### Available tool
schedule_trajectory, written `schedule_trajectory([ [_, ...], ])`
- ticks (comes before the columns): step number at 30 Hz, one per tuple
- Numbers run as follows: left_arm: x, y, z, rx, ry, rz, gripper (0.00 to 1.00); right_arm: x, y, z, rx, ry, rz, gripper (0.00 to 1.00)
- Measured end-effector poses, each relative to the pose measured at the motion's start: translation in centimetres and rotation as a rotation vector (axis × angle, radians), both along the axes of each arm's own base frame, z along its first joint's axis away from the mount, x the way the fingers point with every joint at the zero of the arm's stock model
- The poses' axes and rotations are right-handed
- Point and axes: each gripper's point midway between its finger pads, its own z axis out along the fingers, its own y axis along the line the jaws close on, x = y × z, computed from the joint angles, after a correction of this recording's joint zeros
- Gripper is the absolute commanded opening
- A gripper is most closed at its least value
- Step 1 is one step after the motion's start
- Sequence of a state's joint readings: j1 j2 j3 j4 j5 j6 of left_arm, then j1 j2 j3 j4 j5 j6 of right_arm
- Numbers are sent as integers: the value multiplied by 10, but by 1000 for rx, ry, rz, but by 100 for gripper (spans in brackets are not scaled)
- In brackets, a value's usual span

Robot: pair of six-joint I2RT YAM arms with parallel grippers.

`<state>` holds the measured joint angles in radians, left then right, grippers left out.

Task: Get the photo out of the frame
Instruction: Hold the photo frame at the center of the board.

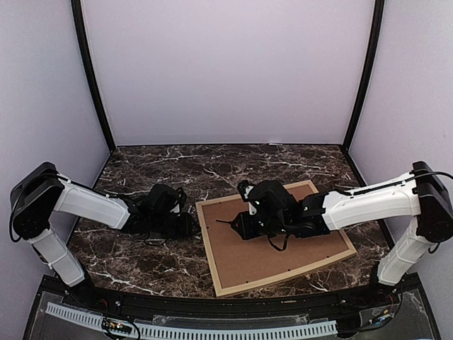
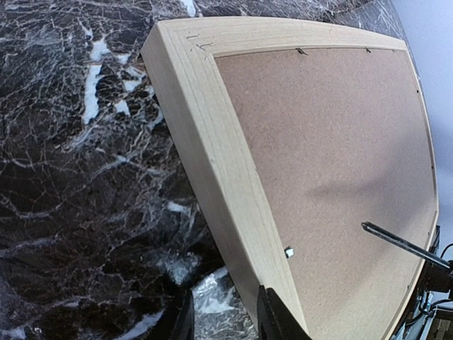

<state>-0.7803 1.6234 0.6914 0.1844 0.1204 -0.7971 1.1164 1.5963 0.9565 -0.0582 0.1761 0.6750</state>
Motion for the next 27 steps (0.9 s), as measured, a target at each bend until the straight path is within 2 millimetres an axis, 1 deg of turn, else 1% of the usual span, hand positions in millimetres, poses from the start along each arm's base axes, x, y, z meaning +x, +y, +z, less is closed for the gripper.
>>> schedule_trajectory([
  [5, 4, -3, 3, -24, -8, 11, 33, 1, 1, 0, 4, -2, 0, 0],
  [12, 6, -7, 7, -54, -11, 12, 33, 1, 2, -9, -12, 7, 2, 0],
  [18, 6, -8, 1, -49, 1, 11, 31, -1, 7, -14, -6, 16, 21, 0],
  [23, 8, -11, 2, -57, -5, 11, 30, -2, 9, -23, -19, 28, 31, 0],
  [27, 8, -12, 2, -61, -6, 9, 29, -1, 16, -23, -7, 29, 42, 0],
])
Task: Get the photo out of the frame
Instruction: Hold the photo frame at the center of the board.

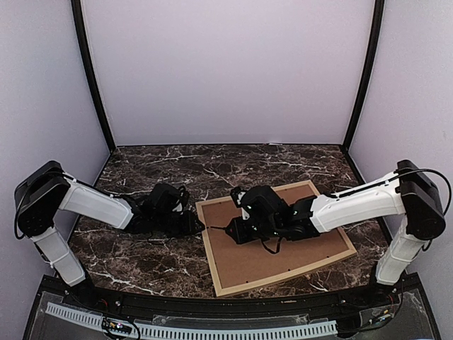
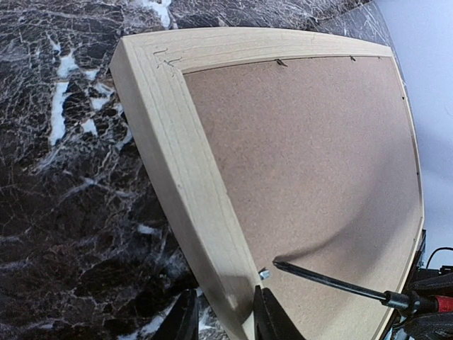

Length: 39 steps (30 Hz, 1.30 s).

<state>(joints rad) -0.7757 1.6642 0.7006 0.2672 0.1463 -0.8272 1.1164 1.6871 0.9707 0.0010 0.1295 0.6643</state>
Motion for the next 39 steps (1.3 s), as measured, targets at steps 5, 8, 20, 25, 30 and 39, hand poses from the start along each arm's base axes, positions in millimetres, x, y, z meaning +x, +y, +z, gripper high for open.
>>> schedule_trajectory([
  [5, 0, 0, 0, -1, -1, -1, 28, 0, 4, -1, 6, 5, 9, 0],
  [8, 0, 0, 0, -2, -2, -1, 27, -1, 6, -1, 9, 9, 15, 0],
  [20, 1, -2, 0, -10, -3, -5, 26, -3, 9, -1, 19, 20, 26, 0],
  [25, 1, -3, 0, -14, -4, -8, 25, -4, 9, -1, 27, 35, 31, 0],
  [30, 1, -4, 0, -19, -3, -10, 25, -4, 10, -1, 35, 48, 29, 0],
  [39, 2, -5, 0, -25, -4, -11, 24, -4, 11, 0, 70, 90, 13, 0],
])
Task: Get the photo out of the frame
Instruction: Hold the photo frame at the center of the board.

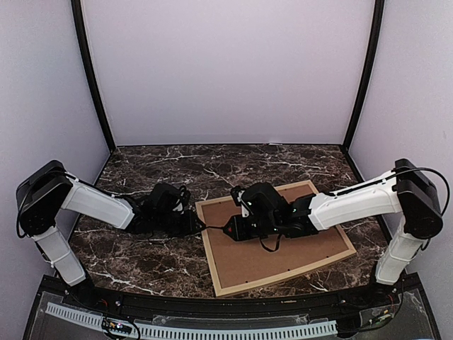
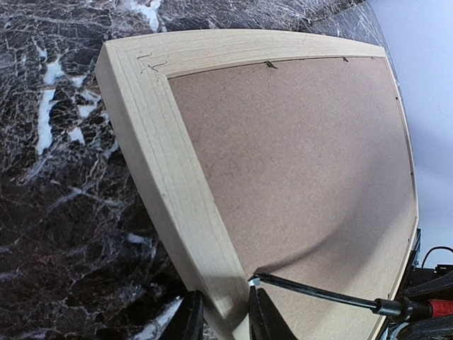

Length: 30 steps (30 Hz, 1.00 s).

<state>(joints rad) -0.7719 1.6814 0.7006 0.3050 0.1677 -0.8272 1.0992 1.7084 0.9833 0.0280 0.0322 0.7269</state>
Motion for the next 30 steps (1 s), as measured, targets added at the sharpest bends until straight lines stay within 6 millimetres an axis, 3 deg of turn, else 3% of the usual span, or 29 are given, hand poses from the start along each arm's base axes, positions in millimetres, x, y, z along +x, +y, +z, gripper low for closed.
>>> schedule_trajectory([
  [30, 2, 2, 1, -44, 9, 31, 15, 0, 1, -1, 55, 66, -47, 0],
])
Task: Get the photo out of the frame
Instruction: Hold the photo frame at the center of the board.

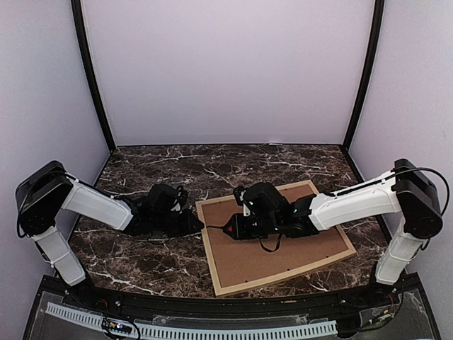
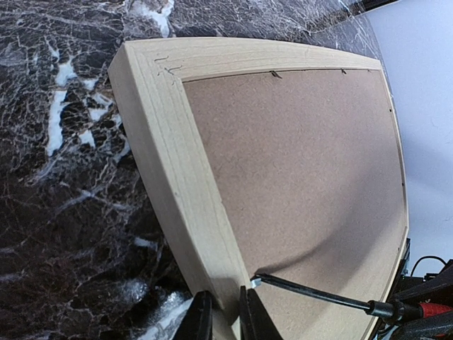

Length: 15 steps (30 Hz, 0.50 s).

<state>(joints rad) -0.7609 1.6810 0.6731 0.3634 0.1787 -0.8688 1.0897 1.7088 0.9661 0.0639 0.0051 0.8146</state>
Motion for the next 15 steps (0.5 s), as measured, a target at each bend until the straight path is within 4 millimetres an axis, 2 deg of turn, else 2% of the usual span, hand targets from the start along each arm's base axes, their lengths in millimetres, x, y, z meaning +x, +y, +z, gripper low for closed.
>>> schedule_trajectory([
  [15, 0, -1, 0, -5, -1, 2, 15, 0, 0, 0, 1, 2, -2, 0],
])
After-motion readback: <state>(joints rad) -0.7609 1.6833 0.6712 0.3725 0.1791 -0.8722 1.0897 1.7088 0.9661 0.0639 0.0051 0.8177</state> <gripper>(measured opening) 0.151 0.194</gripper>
